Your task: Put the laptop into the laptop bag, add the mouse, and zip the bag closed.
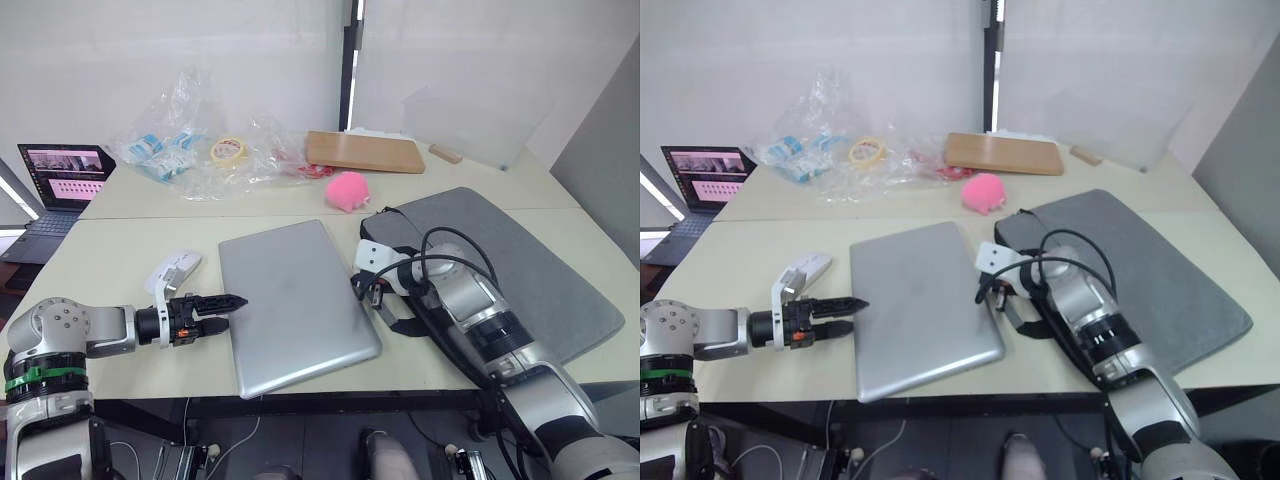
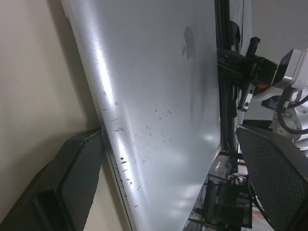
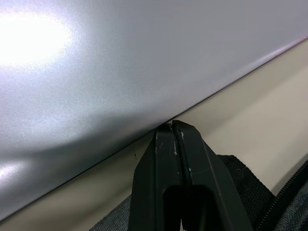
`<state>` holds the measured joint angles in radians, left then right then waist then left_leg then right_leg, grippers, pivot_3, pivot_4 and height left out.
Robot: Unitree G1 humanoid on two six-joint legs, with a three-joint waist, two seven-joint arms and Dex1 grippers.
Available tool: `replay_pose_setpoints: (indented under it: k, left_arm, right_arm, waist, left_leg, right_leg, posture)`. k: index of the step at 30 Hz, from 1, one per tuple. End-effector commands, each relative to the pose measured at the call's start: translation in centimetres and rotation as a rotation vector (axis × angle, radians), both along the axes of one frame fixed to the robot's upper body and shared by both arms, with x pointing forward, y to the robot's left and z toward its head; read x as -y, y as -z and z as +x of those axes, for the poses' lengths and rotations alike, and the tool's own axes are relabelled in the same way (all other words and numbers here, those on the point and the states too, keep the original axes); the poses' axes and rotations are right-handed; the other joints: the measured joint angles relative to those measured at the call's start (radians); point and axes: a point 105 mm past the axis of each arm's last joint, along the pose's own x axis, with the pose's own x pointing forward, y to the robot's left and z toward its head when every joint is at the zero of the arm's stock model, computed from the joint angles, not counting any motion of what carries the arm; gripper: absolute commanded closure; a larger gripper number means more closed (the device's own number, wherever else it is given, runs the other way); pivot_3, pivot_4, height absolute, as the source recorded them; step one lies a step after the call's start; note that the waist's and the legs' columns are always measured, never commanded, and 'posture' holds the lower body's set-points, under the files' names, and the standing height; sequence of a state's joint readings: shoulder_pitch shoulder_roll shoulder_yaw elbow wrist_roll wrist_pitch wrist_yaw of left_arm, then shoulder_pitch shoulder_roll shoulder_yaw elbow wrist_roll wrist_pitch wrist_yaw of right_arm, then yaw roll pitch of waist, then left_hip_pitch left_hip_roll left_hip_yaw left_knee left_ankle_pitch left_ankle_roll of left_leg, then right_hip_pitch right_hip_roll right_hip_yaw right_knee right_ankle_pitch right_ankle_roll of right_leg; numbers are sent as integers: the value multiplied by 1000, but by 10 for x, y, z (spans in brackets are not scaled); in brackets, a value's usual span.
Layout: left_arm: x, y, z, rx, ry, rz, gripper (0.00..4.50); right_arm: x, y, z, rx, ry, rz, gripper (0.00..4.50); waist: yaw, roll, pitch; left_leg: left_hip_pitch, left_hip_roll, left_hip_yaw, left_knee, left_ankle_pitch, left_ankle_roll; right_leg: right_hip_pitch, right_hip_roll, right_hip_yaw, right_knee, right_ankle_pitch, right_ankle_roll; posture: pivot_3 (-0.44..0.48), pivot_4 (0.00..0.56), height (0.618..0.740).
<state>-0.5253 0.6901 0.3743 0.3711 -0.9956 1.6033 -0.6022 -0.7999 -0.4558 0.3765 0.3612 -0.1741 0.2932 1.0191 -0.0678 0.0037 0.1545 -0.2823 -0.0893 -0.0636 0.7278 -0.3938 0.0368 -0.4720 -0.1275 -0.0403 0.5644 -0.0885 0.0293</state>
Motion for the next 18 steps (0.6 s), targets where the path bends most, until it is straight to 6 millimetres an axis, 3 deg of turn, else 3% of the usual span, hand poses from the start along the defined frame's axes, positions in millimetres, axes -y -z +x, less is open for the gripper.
replay_pose_setpoints:
  k: [1, 18]
  left_arm:
    - [14, -4, 1, 7, 45, -62, 0]
    - [23, -6, 2, 20, 52, -137, 0]
  right_arm:
    - [-25, -9, -10, 27, -92, 55, 4489]
    - [-22, -8, -12, 11, -77, 70, 4489]
  waist:
    - [0, 0, 0]
    - [-1, 0, 0]
  left_leg:
    - [0, 0, 0, 0, 0, 0]
    - [0, 0, 0, -1, 0, 0]
  right_leg:
    - [0, 0, 0, 0, 0, 0]
    - [0, 0, 0, -1, 0, 0]
  posture:
    - [0, 150, 740]
    - [0, 150, 740]
